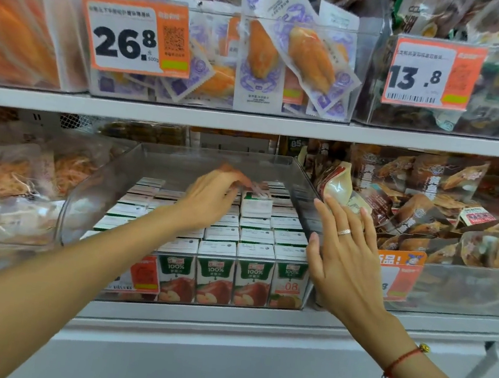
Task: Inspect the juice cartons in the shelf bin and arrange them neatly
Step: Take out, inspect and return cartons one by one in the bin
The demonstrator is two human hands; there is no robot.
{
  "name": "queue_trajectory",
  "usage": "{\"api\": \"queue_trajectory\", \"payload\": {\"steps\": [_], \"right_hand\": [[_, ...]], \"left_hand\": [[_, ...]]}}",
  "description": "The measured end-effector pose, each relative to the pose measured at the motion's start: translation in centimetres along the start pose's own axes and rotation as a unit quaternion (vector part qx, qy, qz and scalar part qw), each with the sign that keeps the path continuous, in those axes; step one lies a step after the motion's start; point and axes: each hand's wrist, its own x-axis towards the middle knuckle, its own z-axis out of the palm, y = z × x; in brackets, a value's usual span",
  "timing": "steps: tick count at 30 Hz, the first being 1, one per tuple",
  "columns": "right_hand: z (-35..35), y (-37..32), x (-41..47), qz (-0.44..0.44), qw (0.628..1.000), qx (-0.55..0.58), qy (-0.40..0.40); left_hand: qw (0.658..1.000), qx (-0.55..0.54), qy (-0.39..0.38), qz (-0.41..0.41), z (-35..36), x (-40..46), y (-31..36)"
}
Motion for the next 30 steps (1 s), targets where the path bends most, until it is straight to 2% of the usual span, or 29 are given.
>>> {"api": "queue_trajectory", "payload": {"steps": [4, 8, 12, 15, 18, 21, 25, 28, 30], "right_hand": [[-0.6, -0.1, -0.3, 0.007, 1.0, -0.002, -0.024], [-0.5, -0.2, -0.3, 0.011, 1.0, 0.001, -0.01], [-0.2, 0.0, 0.0, 0.006, 1.0, 0.007, 0.005], [0.2, 0.1, -0.1, -0.002, 1.0, 0.011, 0.012], [0.4, 0.3, -0.2, -0.007, 1.0, 0.016, 0.017], [0.6, 0.5, -0.2, -0.009, 0.999, 0.026, 0.027], [0.5, 0.5, -0.2, -0.012, 0.999, 0.037, 0.017], [-0.2, 0.4, -0.2, -0.01, 0.999, 0.043, -0.01], [-1.3, 0.1, 0.0, -0.003, 0.998, 0.057, -0.026]], "left_hand": [[0.998, -0.034, -0.001, -0.059, 0.3, -0.2, 0.0], [0.989, -0.07, -0.04, -0.124, 1.1, 1.1, 1.0], [0.977, -0.058, -0.088, -0.184, 3.1, 3.5, 2.5], [0.976, -0.005, -0.14, -0.169, 3.9, 4.7, 2.6], [0.977, -0.003, -0.147, -0.152, 3.8, 4.9, 1.5], [0.984, -0.04, -0.122, -0.122, 3.1, 3.9, 0.8], [0.989, -0.113, -0.043, -0.087, 1.1, 1.4, 1.8], [0.966, -0.231, -0.019, -0.115, -0.8, -1.9, 3.6], [0.932, -0.321, -0.034, -0.165, -2.4, -4.8, 4.9]]}}
